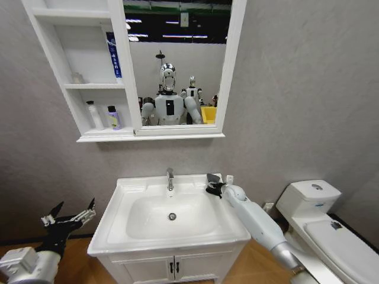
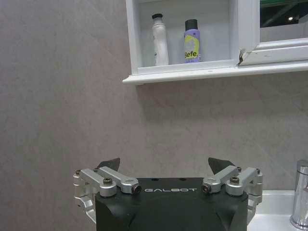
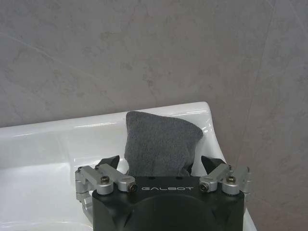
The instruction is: Move facial cleanser and shampoo from washbasin to cabinet, then wipe washbasin with towel.
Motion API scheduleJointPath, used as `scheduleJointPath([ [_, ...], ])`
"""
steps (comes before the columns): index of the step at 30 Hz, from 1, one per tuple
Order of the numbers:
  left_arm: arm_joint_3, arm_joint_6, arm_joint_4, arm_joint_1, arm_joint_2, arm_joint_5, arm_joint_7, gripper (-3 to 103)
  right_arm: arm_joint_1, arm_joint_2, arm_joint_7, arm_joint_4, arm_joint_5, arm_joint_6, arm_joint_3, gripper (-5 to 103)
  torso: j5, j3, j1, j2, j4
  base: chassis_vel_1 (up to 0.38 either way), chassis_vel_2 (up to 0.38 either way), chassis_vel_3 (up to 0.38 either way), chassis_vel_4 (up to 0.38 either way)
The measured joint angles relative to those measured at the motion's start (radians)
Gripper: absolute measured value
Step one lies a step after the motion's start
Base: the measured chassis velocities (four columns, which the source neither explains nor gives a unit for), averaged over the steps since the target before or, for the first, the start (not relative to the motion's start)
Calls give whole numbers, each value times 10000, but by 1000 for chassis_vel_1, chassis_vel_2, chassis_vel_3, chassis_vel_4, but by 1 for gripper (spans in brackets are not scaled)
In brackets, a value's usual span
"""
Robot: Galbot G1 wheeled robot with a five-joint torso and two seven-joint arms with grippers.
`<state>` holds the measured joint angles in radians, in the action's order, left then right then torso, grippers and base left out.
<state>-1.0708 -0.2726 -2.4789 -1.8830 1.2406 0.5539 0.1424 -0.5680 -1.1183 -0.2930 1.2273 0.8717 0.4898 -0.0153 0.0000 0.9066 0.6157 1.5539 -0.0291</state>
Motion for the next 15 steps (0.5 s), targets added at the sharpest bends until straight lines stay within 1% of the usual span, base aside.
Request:
scheduleJointPath([
  [1, 0, 0, 0, 0, 0, 0, 0, 100, -46, 29, -73, 152, 1, 9, -1, 98, 0, 0, 0, 0, 0, 0, 0, 0, 0],
  [4, 0, 0, 0, 0, 0, 0, 0, 100, -182, 185, -285, 658, -33, 21, -12, 100, 1, 0, 0, 0, 4, 0, 0, 0, 0],
  [6, 0, 0, 0, 0, 0, 0, 0, 100, -345, 546, -386, 1249, -272, 7, 11, 100, -1, 0, 0, 0, 3, 0, 0, 0, 0],
  [7, 0, 0, 0, 0, 0, 0, 0, 100, -345, 546, -386, 1249, -272, 7, 11, 100, -1, 0, 0, 0, 3, 0, 0, 0, 0],
  [9, 0, 0, 0, 0, 0, 0, 1, 100, -725, 1102, -337, 2062, -843, -142, 35, 100, 0, 0, 0, 0, 1, 0, 0, 0, 0],
  [10, 0, 0, 0, 0, 0, 0, 1, 100, -725, 1102, -337, 2062, -843, -142, 35, 100, 0, 0, 0, 0, 1, 0, 0, 0, 0],
  [11, 1, 0, 0, 0, 0, 0, 1, 100, -1053, 1353, -534, 2791, -932, -182, -57, 100, 3, 0, 1, 0, -4, 0, 0, 0, 0],
  [13, 1, 0, 0, 1, 0, 0, 2, 100, -1943, 1741, -1051, 4418, -841, -190, -429, 100, -1, -1, 0, 1, 1, 0, 0, 0, 0],
  [14, 1, 0, 0, 1, 0, 0, 2, 100, -1943, 1741, -1051, 4418, -841, -190, -429, 100, -1, -1, 0, 1, 1, 0, 0, 0, 0],
  [15, 1, 0, 0, 0, 0, 0, 4, 100, -2671, 1949, -1213, 5410, -959, -187, -761, 100, 1, -1, 0, 1, 3, 0, 0, 0, 0],
])
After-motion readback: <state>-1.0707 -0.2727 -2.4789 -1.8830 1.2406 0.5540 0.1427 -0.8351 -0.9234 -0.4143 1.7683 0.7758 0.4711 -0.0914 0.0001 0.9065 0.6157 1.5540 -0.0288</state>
